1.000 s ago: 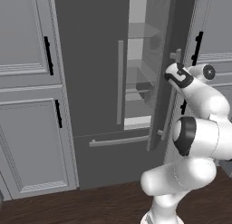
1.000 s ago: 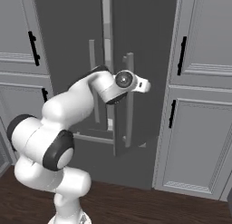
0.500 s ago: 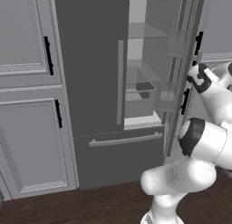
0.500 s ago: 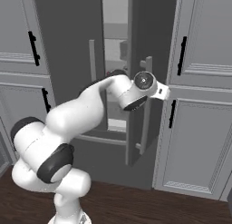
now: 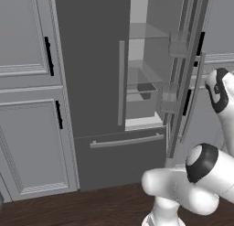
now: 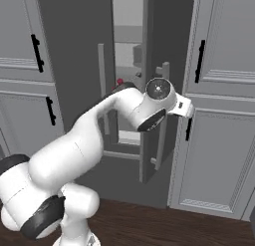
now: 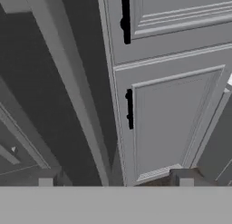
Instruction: Take the strawberry from the fridge and place it on top of the pancake, located on the dining counter.
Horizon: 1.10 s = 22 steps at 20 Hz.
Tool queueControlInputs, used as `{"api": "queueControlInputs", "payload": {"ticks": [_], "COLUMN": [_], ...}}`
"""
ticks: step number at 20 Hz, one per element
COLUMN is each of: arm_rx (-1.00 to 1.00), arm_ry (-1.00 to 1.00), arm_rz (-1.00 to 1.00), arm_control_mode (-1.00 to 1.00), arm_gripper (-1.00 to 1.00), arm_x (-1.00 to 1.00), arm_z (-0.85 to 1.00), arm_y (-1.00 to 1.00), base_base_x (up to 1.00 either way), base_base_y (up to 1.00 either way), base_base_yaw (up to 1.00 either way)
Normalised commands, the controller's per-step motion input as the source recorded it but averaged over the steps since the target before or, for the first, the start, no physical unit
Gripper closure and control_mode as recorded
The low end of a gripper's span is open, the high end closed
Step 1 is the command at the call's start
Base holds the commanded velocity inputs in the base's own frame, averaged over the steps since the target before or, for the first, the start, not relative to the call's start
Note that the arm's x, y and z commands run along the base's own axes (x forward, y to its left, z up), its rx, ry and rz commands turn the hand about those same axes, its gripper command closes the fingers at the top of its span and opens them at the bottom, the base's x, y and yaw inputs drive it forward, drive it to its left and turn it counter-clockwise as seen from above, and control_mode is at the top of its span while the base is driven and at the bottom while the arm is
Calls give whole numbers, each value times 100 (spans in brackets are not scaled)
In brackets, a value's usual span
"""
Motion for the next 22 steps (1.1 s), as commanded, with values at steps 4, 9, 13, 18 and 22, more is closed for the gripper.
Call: {"api": "queueControlInputs", "payload": {"ticks": [4,9,13,18,22], "arm_rx": [-38,-61,-64,-60,-32], "arm_ry": [1,23,47,63,77], "arm_rz": [0,3,14,16,15], "arm_control_mode": [-100,-100,-100,-100,-100], "arm_gripper": [-100,-100,-100,-100,-100], "arm_x": [-56,-1,34,27,28], "arm_z": [39,15,0,1,11], "arm_y": [100,100,85,56,7], "base_base_x": [0,0,0,0,0], "base_base_y": [0,0,0,0,0], "base_base_yaw": [0,0,0,0,0]}}
